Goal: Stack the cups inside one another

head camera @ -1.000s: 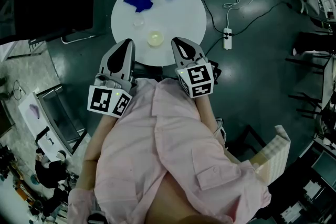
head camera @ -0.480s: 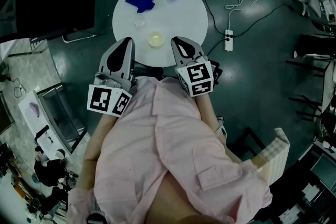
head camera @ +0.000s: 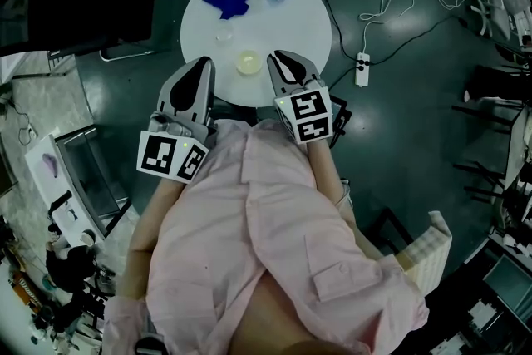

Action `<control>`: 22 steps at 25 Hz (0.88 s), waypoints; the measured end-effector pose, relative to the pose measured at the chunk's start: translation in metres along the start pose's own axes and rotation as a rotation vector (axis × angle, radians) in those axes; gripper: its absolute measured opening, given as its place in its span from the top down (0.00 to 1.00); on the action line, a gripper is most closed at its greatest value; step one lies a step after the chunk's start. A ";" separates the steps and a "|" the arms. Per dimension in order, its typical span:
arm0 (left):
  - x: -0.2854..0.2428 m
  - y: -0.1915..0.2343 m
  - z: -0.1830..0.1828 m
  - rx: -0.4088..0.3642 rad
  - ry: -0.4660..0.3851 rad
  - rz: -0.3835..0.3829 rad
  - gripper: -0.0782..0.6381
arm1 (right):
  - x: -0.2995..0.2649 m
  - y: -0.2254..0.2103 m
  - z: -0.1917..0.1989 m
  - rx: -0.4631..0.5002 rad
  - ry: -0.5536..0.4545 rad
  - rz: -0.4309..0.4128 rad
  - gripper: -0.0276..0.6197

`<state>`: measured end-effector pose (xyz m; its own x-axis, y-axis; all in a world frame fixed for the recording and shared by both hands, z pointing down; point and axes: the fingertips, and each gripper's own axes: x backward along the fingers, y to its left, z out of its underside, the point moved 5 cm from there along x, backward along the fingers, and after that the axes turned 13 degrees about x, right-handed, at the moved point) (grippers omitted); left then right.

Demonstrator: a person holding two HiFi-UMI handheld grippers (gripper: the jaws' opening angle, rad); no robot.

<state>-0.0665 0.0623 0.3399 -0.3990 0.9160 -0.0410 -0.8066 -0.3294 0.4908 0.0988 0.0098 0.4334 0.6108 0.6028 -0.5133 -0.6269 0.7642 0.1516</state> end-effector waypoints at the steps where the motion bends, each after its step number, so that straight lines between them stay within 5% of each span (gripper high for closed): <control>1: 0.000 0.000 0.000 0.000 -0.001 -0.001 0.88 | -0.003 -0.001 -0.002 0.007 0.002 -0.005 0.90; 7: 0.000 0.001 -0.001 -0.005 -0.009 -0.016 0.88 | -0.033 -0.008 -0.002 0.047 0.062 -0.036 0.90; 10: 0.000 0.002 -0.003 -0.008 -0.014 -0.025 0.88 | -0.046 -0.005 0.005 0.064 0.108 -0.069 0.80; 22: -0.002 0.011 -0.010 -0.026 -0.031 -0.063 0.88 | -0.091 0.010 0.055 0.138 0.310 -0.170 0.79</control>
<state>-0.0794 0.0549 0.3369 -0.3334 0.9417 -0.0443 -0.8411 -0.2759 0.4652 0.0636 -0.0249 0.5283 0.5120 0.3826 -0.7691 -0.4452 0.8839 0.1434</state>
